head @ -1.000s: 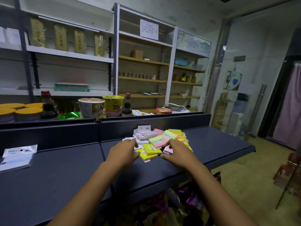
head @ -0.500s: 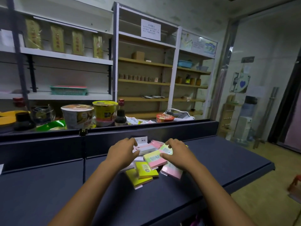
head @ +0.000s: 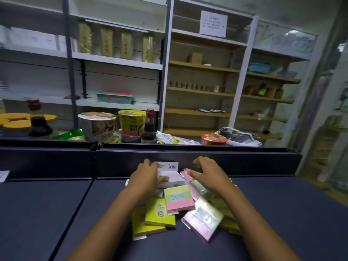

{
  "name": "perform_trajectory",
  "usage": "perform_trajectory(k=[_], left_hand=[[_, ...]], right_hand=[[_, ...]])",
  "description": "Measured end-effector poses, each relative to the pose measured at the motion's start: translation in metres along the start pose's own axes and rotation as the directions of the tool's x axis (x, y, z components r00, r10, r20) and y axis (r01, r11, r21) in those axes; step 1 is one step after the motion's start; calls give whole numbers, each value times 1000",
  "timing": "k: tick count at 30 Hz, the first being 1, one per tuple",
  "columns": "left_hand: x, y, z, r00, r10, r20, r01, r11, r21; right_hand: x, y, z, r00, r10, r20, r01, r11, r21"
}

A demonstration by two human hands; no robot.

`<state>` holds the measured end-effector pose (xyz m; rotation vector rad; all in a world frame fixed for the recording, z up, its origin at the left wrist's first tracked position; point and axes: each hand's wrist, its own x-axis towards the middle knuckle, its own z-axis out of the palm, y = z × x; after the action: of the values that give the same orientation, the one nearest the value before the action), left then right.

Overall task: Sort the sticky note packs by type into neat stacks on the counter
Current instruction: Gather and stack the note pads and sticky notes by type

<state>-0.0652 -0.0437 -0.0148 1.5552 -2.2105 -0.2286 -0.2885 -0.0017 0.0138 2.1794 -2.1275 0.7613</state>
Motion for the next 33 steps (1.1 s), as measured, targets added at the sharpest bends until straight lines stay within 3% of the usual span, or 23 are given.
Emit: perform_trajectory(k=[8,19,23,27,30,33], left_hand=[[9,-21,12,993,-57,101,79,968,-238],[-6,-14,9,994,-42,-97,6,938,-347],[-6,-17,1,992,-19,-124,-46,866,-498],[-5,-23,-16,977,-38,-208,-119,713,-691],[-6,-27,-29,935,-130,-330,-186,611,-769],[-7,-32,-39,874,-224,-432,-233,585,-776]], right_hand=[[25,5,27,999,-40,-4,40,991,130],[49,-19,40,994,-6,-106,40,946,323],[49,-26,41,992,1,-123,49,912,407],[42,-28,41,997,13,-78,26,881,473],[41,-26,39,997,18,-76,24,853,521],[41,-25,37,999,-40,5,32,869,495]])
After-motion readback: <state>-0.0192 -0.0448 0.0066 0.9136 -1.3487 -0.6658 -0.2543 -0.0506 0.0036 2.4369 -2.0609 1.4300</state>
